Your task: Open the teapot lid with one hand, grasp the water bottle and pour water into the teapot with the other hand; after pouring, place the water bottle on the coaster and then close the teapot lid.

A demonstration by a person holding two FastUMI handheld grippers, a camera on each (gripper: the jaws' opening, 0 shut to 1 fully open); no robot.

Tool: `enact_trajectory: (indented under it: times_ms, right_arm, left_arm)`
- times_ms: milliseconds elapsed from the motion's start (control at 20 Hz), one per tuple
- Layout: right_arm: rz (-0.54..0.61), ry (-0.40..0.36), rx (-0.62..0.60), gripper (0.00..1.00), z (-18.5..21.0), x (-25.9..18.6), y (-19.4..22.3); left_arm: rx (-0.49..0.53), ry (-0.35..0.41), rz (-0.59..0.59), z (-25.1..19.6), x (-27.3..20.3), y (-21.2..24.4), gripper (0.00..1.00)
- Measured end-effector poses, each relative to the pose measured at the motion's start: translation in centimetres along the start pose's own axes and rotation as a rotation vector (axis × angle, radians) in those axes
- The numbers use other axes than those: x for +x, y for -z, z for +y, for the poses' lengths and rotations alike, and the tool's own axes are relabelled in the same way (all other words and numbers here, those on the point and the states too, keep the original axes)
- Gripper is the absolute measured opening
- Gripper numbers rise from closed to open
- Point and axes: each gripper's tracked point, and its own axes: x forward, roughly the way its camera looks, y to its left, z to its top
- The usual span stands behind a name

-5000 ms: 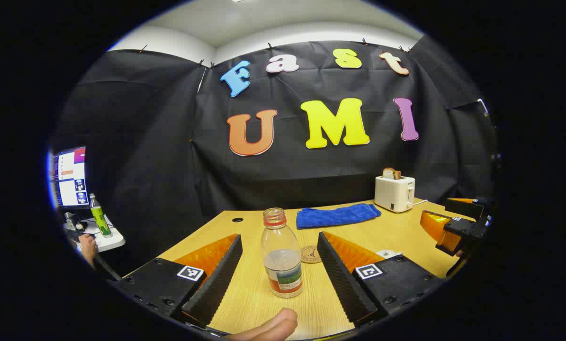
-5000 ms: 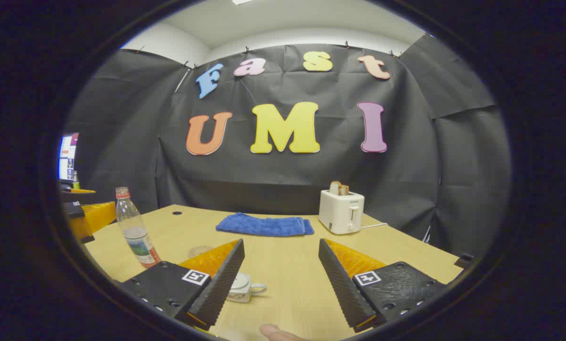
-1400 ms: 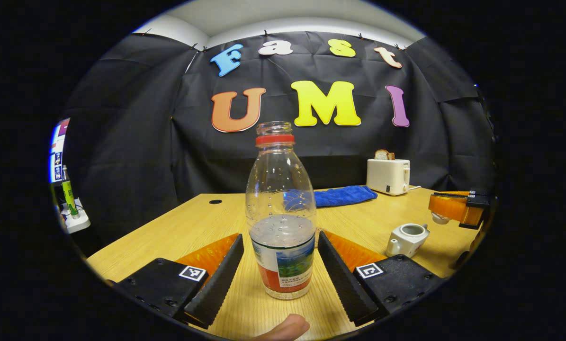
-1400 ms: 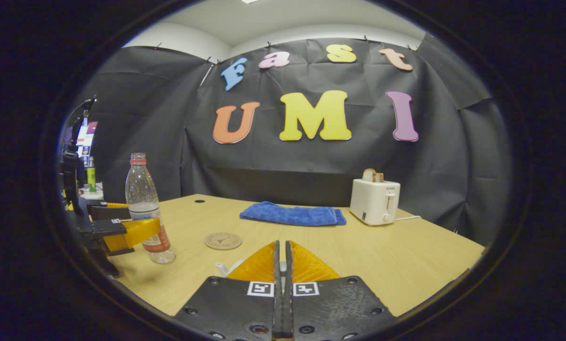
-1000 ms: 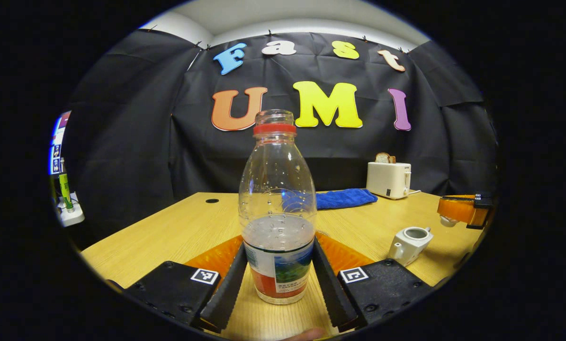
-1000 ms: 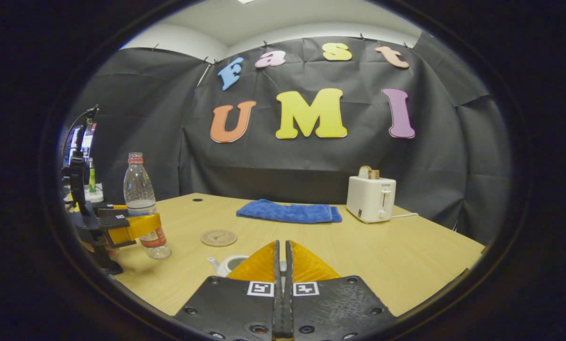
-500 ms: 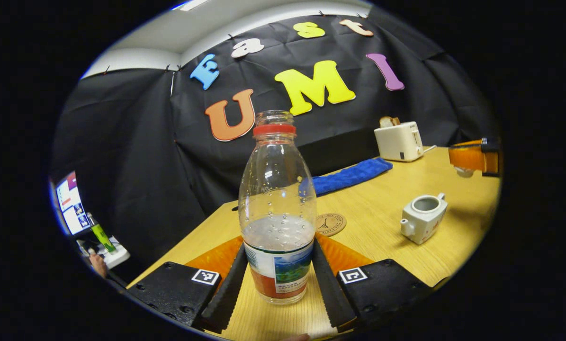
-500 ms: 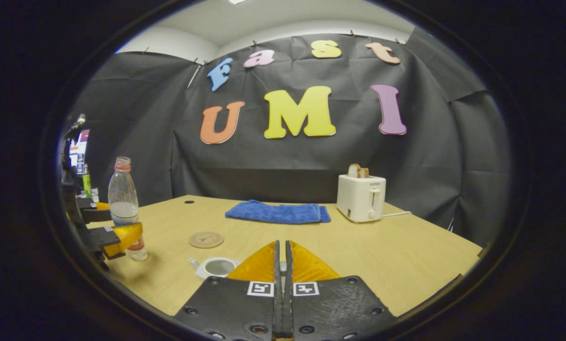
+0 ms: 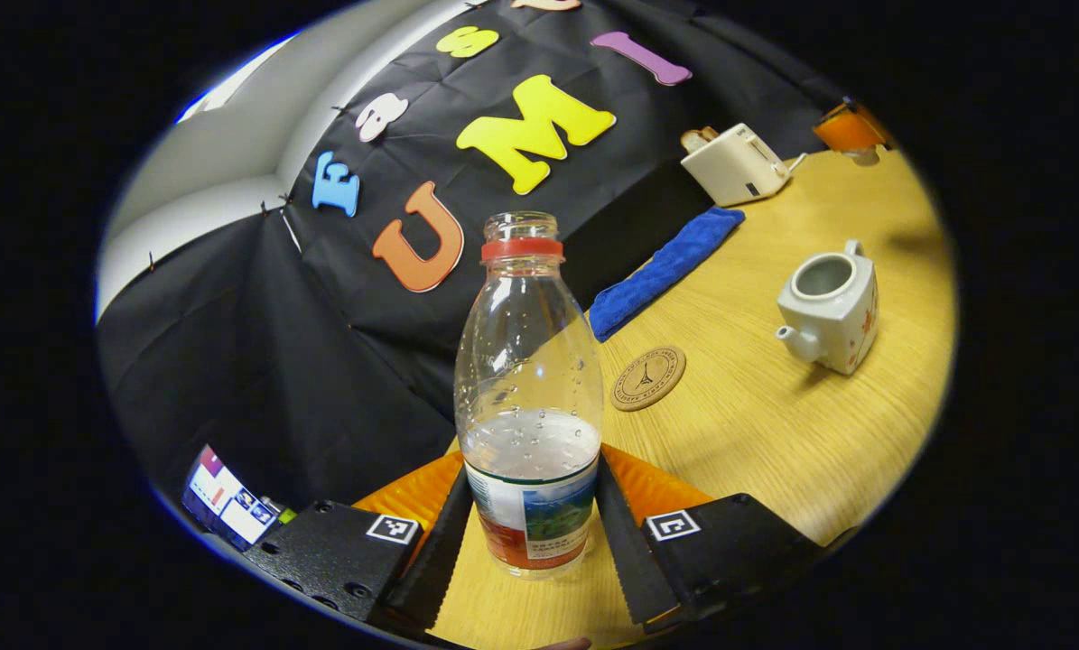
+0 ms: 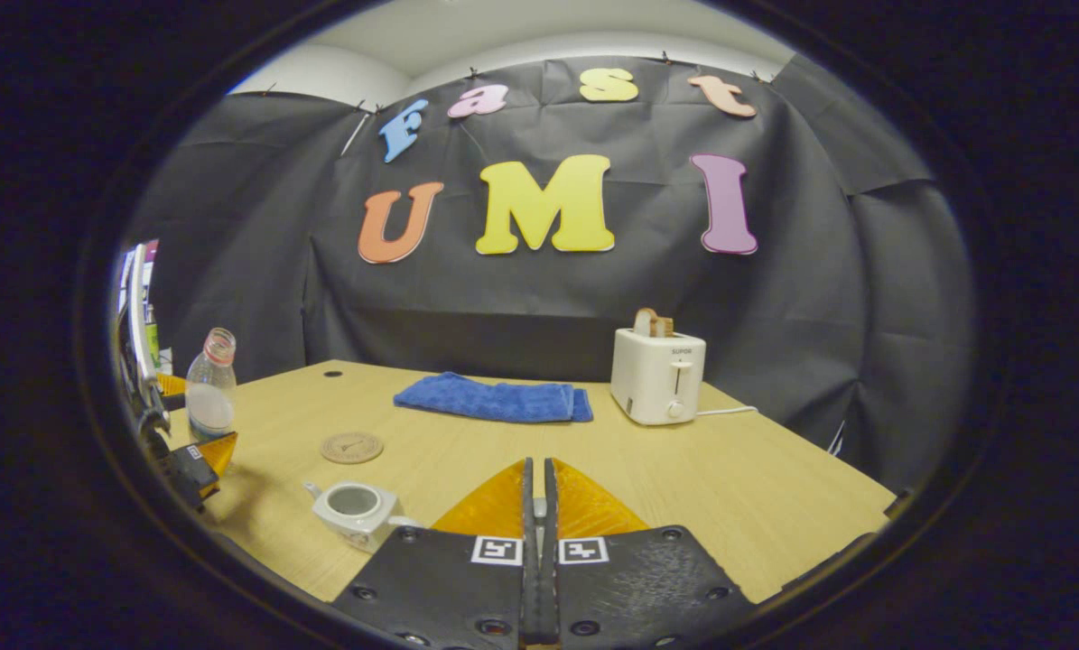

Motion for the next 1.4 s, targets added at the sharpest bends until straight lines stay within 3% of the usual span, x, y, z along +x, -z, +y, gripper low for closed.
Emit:
enact_trajectory:
  times_ms: [300,750,800,850,1400]
  right_arm:
    - [-0.009,0.022,0.02,0.0,-1.7,0.3,-0.3]
    - [-0.017,0.035,0.048,0.0,-2.6,0.5,-0.4]
    - [-0.018,0.036,0.045,0.0,-2.6,0.5,-0.4]
    - [-0.018,0.037,0.042,0.0,-2.7,0.5,-0.3]
    - [-0.024,0.046,0.038,0.0,-2.9,0.6,-0.4]
  left_arm:
    - [0.285,0.02,0.031,-0.7,-0.3,0.0,0.76]
    - [0.61,0.036,0.0,-2.2,0.9,-2.0,0.75]
    - [0.647,0.036,-0.002,-2.3,0.9,-2.1,0.79]
    - [0.674,0.034,-0.001,-2.1,1.1,-2.1,0.75]
    - [0.924,0.017,-0.033,-2.2,0.7,-4.2,0.75]
